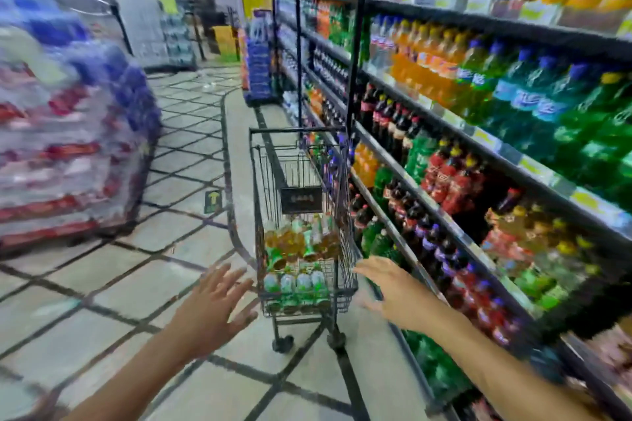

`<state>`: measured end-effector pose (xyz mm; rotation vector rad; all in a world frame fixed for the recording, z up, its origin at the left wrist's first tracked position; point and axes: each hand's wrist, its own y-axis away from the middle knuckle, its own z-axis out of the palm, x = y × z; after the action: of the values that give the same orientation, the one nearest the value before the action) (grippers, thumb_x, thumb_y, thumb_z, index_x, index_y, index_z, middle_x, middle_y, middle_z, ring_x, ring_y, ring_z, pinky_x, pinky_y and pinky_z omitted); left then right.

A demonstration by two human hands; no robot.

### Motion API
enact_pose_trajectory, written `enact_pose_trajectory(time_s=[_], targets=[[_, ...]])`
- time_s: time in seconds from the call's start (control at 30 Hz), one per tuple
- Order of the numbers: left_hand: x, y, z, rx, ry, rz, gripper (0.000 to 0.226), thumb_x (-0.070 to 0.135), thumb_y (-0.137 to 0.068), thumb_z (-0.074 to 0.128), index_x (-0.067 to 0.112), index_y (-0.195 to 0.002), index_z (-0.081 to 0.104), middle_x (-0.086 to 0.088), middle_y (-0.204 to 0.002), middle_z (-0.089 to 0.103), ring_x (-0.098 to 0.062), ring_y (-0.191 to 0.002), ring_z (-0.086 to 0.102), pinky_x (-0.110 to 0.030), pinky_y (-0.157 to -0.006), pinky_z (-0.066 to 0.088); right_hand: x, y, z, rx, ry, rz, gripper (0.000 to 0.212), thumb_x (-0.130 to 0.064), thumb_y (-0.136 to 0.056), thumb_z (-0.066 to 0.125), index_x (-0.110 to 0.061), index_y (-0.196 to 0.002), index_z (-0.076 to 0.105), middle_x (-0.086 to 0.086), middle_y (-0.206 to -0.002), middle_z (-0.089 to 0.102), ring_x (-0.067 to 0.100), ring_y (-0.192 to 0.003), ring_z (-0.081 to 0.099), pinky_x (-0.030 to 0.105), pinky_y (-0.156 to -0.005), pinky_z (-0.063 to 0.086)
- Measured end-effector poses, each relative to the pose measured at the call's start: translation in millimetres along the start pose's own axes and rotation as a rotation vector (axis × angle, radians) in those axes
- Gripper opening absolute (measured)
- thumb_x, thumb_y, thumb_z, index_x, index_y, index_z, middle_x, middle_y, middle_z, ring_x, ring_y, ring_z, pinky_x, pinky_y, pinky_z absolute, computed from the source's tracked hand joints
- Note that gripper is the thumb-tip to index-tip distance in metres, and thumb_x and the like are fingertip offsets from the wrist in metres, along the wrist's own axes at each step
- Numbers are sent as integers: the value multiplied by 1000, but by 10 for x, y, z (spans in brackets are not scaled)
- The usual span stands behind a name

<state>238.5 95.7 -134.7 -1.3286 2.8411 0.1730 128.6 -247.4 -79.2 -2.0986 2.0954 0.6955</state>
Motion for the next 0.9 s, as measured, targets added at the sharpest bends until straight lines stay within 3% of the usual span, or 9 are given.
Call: enact_pose_trajectory(time_s=[0.1, 0.2, 0.27, 0.37, 0.47, 0.53, 0.63, 0.77, 0.9], targets=[[-140, -68, 379, -124, 45, -45, 71, 68, -100, 24, 19, -123, 71, -6, -131, 69, -33, -126, 61, -40, -113, 23, 67, -383, 276, -103, -37, 54, 109, -95, -71, 25, -26, -155, 36, -3, -165, 24, 19, -154, 15, 43, -125, 18], [-163, -316, 630, -200, 99, -60, 71, 70, -100, 25, 22, -139, 61, 0, -149, 56, -30, -140, 49, -39, -116, 12, 282, -808, 520, -210, -54, 119, 127, -102, -59, 12, -24, -157, 31, -2, -167, 17, 20, -155, 7, 43, -126, 13], [-160, -572, 733, -287, 131, -92, 72, 69, -101, 20, 24, -135, 65, 1, -147, 57, -29, -135, 55, -38, -111, 20, 444, -1093, 627, -281, -68, 130, 137, -107, -50, 5, -25, -158, 28, -3, -168, 15, 19, -155, 5, 45, -126, 12], [-155, -1083, 946, -349, 115, -97, 74, 65, -103, 16, 26, -118, 77, 2, -134, 68, -27, -121, 67, -38, -103, 31, 647, -1575, 669, -337, -81, 146, 118, -97, -65, 11, -28, -159, 22, -3, -169, 12, 18, -155, 5, 48, -125, 12], [-147, -1640, 1219, -392, 89, -109, 72, 67, -103, 18, 26, -126, 73, 2, -142, 62, -26, -131, 60, -38, -110, 26, 951, -2190, 678, -357, -129, 148, 131, -97, -54, 2, -23, -160, 22, 1, -168, 16, 20, -155, 10, 44, -126, 13], [-122, -1960, 1281, -483, 180, -122, 76, 69, -102, 16, 21, -146, 55, -2, -161, 38, -30, -150, 34, -38, -121, 12, 1140, -2577, 703, -365, -156, 149, 138, -100, -51, -4, -19, -159, 25, 3, -167, 20, 22, -154, 15, 41, -125, 16], [-105, -2524, 1469, -501, 273, -178, 97, 77, -88, -8, 21, -162, 23, 1, -170, 2, -26, -158, -5, -40, -125, -7, 1385, -3047, 834, -407, -222, 204, 122, -93, -67, 8, -16, -159, 27, 8, -167, 19, 24, -155, 13, 39, -124, 14], [-181, -3096, 1847, -593, 332, -252, 136, 83, -54, -34, 20, -162, 19, -3, -171, 7, -27, -158, -1, -44, -127, 2, 1775, -3588, 1212, -492, -276, 254, 133, -103, -59, 9, -15, -154, 36, 11, -161, 34, 27, -148, 31, 41, -121, 28], [-198, -3389, 2428, -660, 452, -304, 119, 86, -73, -18, 16, -162, 19, -6, -171, 4, -27, -158, -1, -41, -128, 1, 2016, -3912, 1706, -559, -381, 378, 97, -83, -84, 36, -16, -153, 37, 10, -159, 38, 25, -145, 38, 38, -119, 31]])
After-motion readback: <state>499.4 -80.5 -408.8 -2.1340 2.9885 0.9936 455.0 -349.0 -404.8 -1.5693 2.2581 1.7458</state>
